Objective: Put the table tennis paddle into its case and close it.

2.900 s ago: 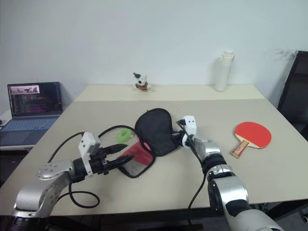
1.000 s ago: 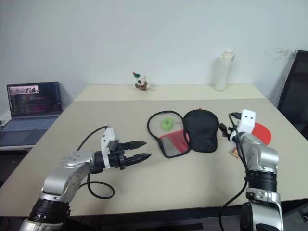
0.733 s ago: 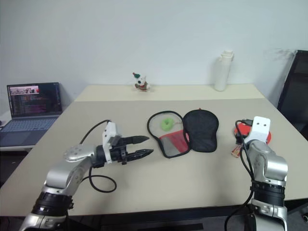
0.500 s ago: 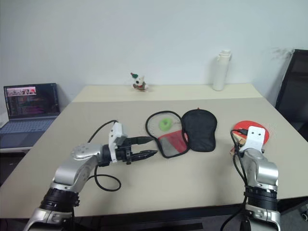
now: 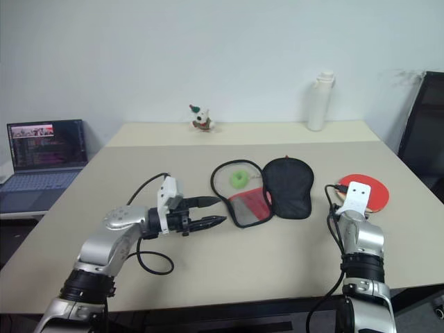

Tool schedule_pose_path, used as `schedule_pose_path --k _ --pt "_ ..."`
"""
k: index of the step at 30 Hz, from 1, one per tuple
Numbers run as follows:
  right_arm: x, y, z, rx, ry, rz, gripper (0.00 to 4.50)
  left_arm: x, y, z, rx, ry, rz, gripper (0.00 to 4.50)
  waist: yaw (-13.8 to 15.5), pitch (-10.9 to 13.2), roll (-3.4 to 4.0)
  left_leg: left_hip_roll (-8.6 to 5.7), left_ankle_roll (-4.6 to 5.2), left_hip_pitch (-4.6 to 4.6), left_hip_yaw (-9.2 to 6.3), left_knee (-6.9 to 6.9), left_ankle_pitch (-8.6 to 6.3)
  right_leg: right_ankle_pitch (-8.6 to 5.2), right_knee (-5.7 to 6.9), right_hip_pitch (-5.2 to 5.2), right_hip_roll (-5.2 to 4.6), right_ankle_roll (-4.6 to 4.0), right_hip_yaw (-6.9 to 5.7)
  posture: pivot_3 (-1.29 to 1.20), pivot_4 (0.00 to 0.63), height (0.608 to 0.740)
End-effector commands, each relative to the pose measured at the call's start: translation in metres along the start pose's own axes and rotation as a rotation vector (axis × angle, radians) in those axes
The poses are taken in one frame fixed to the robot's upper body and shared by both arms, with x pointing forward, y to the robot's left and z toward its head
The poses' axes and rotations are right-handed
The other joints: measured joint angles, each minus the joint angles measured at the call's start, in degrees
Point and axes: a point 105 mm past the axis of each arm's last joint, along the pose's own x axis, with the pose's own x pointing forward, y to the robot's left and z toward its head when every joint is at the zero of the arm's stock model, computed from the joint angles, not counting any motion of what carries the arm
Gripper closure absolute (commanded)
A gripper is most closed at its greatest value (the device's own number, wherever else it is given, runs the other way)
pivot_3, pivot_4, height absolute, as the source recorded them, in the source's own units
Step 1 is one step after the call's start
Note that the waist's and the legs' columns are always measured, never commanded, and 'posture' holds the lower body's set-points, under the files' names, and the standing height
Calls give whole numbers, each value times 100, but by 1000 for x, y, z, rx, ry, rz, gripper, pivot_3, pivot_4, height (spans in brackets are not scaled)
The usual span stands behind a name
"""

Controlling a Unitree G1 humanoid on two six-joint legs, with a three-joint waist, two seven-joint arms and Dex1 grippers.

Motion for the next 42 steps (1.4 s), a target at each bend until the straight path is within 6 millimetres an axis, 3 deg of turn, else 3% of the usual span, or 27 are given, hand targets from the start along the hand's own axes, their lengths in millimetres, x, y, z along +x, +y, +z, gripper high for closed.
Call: schedule_pose_path --k 1,4,9,11,14,20,26,30,33,36,42 --pt "2 -7 13 14 -37 -23 805 -4 1 12 54 -29 17 1445 0 0 0 0 0 0 0 0 0 0 0 0 0 0 0 0 150 740" --pt "5 -5 12 10 -28 -13 1392 -4 1 12 53 -28 19 1445 -1 -1 -1 0 0 1 3 4 0 1 0 2 -1 2 1 0 150 740" --pt "8 -8 16 -35 -38 -5 2956 -4 0 11 56 -25 18 1445 0 -1 -1 -1 0 8 10 7 0 3 -1 8 -7 5 4 0 150 740" --pt "8 -10 21 -78 -48 19 3378 -4 0 12 57 -25 17 1445 1 -1 -1 -1 0 6 12 7 0 2 -3 8 -7 5 4 0 150 740" --pt "6 -11 26 -150 -54 74 3378 -4 -1 12 58 -24 15 1445 5 1 0 -3 0 1 15 5 0 1 -9 5 -9 7 5 0 150 740" --pt "-3 -40 29 -260 -14 145 3378 -3 -3 10 60 -16 8 1445 13 6 9 0 2 -7 31 -9 -1 -3 -24 0 -7 10 4 0 150 740" --pt "-27 -50 6 -367 66 270 3378 -3 -4 9 56 -12 3 1445 21 6 10 2 3 -13 32 -14 -2 -3 -42 3 -2 11 3 0 150 740" --pt "-37 -50 -12 -346 94 364 3378 -1 -5 9 54 -12 -7 1445 9 6 9 1 3 -8 36 -12 -2 -3 -44 7 2 12 2 0 150 740" --pt "-39 -55 -27 -343 152 379 3378 1 -5 8 54 -11 -11 1445 7 6 9 1 3 -3 42 -11 -2 -2 -43 8 7 13 0 0 150 740" --pt "-37 -62 -28 -320 152 356 3378 1 -6 9 55 -12 -17 1445 7 6 9 0 3 -1 40 -9 -2 -2 -42 10 14 12 -1 0 150 740" --pt "-32 -60 -25 -350 148 349 1472 0 -8 11 43 -20 -33 1445 1 5 6 0 3 2 42 -7 -2 -1 -42 13 19 12 0 0 150 740"
